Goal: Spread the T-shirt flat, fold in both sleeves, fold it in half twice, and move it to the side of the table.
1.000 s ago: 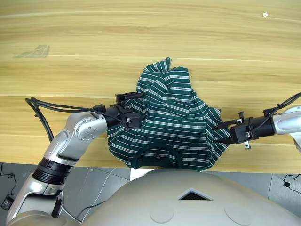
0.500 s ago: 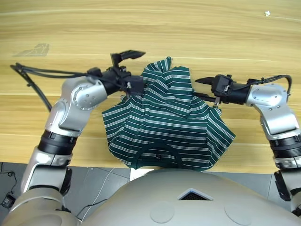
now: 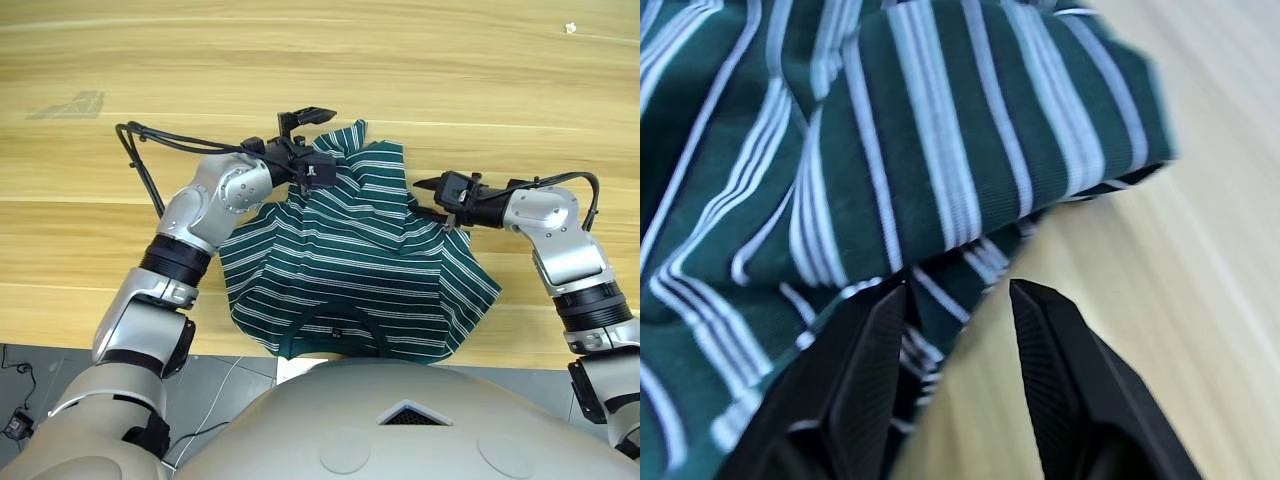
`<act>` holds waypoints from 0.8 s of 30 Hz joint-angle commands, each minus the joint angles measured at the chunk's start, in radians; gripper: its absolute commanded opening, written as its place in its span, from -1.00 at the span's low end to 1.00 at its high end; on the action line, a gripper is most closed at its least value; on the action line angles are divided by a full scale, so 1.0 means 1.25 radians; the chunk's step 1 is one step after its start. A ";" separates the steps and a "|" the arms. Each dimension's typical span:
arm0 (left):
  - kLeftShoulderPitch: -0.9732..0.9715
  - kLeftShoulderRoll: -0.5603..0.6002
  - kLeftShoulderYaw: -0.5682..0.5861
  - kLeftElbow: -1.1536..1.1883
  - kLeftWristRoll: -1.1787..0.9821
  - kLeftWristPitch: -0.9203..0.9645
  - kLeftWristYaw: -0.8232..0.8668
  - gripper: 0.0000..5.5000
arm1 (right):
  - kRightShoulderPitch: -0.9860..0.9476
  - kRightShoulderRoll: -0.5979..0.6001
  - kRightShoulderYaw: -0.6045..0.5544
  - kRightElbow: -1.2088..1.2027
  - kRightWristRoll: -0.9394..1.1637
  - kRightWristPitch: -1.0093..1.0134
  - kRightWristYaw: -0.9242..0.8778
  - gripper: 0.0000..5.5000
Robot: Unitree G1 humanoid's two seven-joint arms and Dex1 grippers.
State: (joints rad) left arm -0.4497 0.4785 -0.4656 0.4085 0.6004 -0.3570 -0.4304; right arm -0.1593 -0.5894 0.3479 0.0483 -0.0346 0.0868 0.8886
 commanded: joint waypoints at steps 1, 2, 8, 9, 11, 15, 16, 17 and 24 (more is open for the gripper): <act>-0.028 -0.004 -0.016 0.057 0.026 -0.022 0.029 0.57 | 0.001 -0.012 -0.005 -0.013 -0.011 0.001 0.005 -0.45; -0.027 0.000 -0.015 0.068 0.027 -0.025 0.036 0.57 | -0.002 -0.012 -0.007 -0.007 -0.012 0.000 0.004 -0.54; 0.005 0.043 -0.007 0.047 0.034 -0.044 0.050 0.57 | -0.021 -0.001 -0.012 0.046 -0.024 -0.013 -0.010 -1.00; 0.012 0.047 -0.005 0.026 0.030 -0.044 0.049 0.57 | -0.025 0.004 -0.009 0.062 -0.028 -0.015 -0.012 -1.00; 0.022 0.053 -0.002 -0.012 0.025 -0.042 0.045 0.57 | -0.027 0.008 -0.001 0.085 -0.035 -0.020 -0.011 -1.00; 0.032 0.055 0.003 -0.052 0.022 -0.033 0.040 0.57 | -0.024 0.010 0.005 0.097 -0.034 -0.031 -0.005 -1.00; 0.033 0.057 0.003 -0.052 0.024 -0.032 0.040 0.57 | -0.024 0.010 0.000 0.090 -0.028 -0.030 -0.002 -1.00; 0.034 0.058 0.004 -0.051 0.025 -0.031 0.041 0.57 | -0.024 0.008 -0.003 0.085 -0.023 -0.030 -0.001 -1.00; 0.059 0.055 0.013 0.067 0.022 -0.025 0.095 0.57 | -0.033 -0.007 -0.065 0.056 0.009 -0.041 -0.013 -1.00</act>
State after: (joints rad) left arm -0.3923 0.5531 -0.4504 0.4226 0.6269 -0.3936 -0.3335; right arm -0.1956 -0.5837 0.3038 0.1481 -0.0477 0.0341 0.8757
